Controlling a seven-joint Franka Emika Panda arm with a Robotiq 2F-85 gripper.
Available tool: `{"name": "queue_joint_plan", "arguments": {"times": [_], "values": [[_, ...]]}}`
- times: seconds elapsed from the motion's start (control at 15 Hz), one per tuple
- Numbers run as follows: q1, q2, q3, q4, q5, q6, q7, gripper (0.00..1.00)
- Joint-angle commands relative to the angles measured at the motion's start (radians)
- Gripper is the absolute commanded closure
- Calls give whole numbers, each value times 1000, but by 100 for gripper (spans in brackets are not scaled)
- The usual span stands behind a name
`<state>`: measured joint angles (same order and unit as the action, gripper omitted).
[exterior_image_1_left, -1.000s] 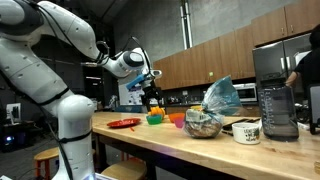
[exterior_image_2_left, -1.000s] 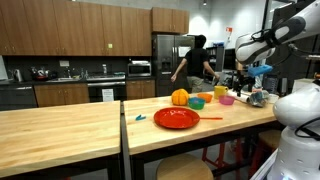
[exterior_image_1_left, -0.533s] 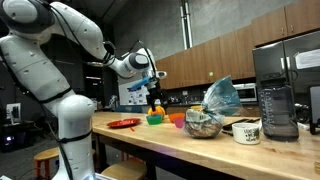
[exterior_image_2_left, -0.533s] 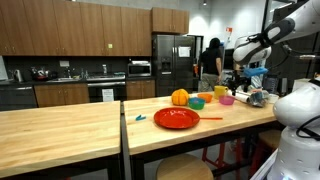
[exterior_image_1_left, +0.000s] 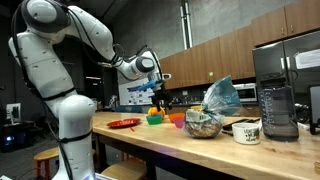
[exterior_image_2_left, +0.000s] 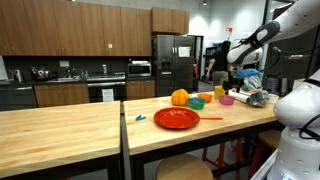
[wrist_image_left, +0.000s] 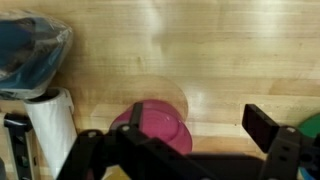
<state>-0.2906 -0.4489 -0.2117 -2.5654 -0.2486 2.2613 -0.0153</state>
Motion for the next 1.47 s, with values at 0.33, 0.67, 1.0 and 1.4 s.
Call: {"name": "queue_joint_plan", "arguments": {"times": [0.33, 0.67, 1.0, 1.4], "values": [[12, 201, -17, 101, 41, 112, -5, 0], [20, 263, -22, 136, 80, 150, -21, 0], [16, 324, -19, 176, 63, 157, -11, 0], [17, 381, -22, 208, 69, 152, -10, 39]]}}
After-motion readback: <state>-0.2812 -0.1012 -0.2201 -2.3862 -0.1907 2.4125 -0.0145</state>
